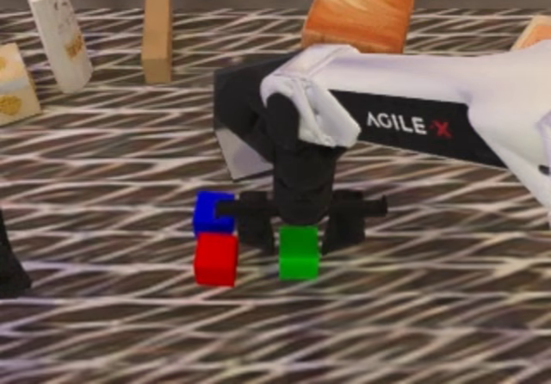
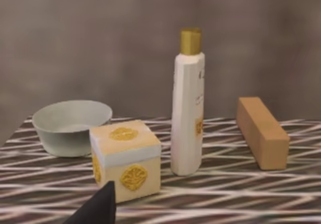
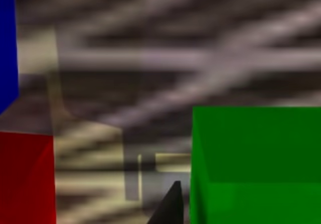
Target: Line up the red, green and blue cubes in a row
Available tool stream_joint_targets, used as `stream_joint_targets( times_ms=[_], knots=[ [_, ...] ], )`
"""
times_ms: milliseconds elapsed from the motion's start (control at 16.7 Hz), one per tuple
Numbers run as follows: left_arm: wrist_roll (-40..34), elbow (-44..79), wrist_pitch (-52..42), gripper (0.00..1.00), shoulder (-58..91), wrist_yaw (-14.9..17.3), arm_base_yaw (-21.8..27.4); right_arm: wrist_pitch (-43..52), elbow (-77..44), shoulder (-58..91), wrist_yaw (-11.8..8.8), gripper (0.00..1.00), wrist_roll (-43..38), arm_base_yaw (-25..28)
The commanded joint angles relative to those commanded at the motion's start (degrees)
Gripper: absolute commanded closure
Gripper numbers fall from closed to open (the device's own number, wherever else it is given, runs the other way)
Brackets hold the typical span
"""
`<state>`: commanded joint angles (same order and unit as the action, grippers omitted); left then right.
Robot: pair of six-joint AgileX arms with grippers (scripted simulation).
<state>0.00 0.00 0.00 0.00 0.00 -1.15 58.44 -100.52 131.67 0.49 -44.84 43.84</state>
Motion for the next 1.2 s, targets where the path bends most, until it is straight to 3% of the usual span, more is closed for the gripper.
stream_joint_targets(
  times_ms=[120, 180, 780, 1200],
  knots=[
    [0.0, 0.0, 0.0, 0.0, 0.0, 0.0, 0.0, 0.0, 0.0, 0.0, 0.0, 0.02, 0.0, 0.0],
    [0.0, 0.0, 0.0, 0.0, 0.0, 0.0, 0.0, 0.0, 0.0, 0.0, 0.0, 0.0, 0.0, 0.0],
    [0.0, 0.0, 0.0, 0.0, 0.0, 0.0, 0.0, 1.0, -1.0, -0.2, 0.0, 0.0, 0.0, 0.0],
    [0.0, 0.0, 0.0, 0.0, 0.0, 0.0, 0.0, 13.6, -10.4, -3.2, 0.0, 0.0, 0.0, 0.4]
  ],
)
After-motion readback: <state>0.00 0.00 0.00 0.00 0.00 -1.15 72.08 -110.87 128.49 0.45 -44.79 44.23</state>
